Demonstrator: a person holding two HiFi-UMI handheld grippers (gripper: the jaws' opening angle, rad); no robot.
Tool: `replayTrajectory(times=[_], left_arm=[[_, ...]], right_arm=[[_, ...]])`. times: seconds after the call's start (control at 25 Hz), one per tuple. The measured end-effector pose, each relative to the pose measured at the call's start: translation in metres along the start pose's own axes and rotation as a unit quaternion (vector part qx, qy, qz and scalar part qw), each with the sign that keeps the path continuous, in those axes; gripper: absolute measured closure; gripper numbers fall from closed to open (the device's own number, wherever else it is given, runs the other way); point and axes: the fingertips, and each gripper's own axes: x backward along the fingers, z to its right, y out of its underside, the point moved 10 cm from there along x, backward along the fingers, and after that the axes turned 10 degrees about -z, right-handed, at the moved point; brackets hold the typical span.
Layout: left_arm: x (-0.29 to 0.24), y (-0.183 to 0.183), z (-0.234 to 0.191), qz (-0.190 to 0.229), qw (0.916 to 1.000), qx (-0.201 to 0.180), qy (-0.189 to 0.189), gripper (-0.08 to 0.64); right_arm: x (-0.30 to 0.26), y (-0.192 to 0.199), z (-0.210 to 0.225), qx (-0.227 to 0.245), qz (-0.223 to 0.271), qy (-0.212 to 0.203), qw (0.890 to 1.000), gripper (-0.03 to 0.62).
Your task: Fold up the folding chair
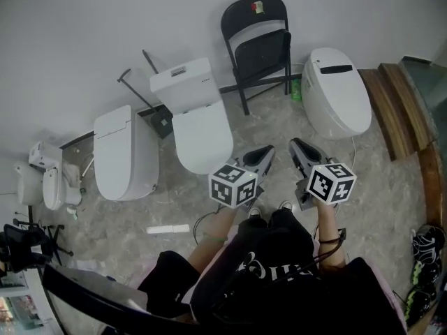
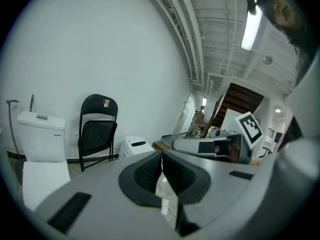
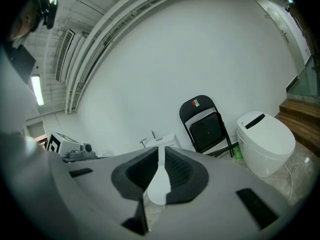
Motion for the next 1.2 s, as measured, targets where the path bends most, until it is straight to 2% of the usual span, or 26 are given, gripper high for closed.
replayTrajectory(times=[0.44,0.96,1.2], left_arm=[[-0.01,-0.016,0.015,0.011,0.9999,-0.002,-0.006,0.554],[-0.032,-0.017,0.032,0.013,0.9998,0.011,-0.011,0.555],[-0.035,-0.014,0.032,0.017,0.9993,0.028,-0.019,0.555]], right_arm=[[0.009,-0.012,0.006,0.031,-0.02,0.007,0.999,0.548],[0.025,-0.013,0.03,0.033,-0.029,0.001,0.999,0.548],[0.026,-0.011,0.038,0.031,-0.037,-0.004,0.999,0.548]])
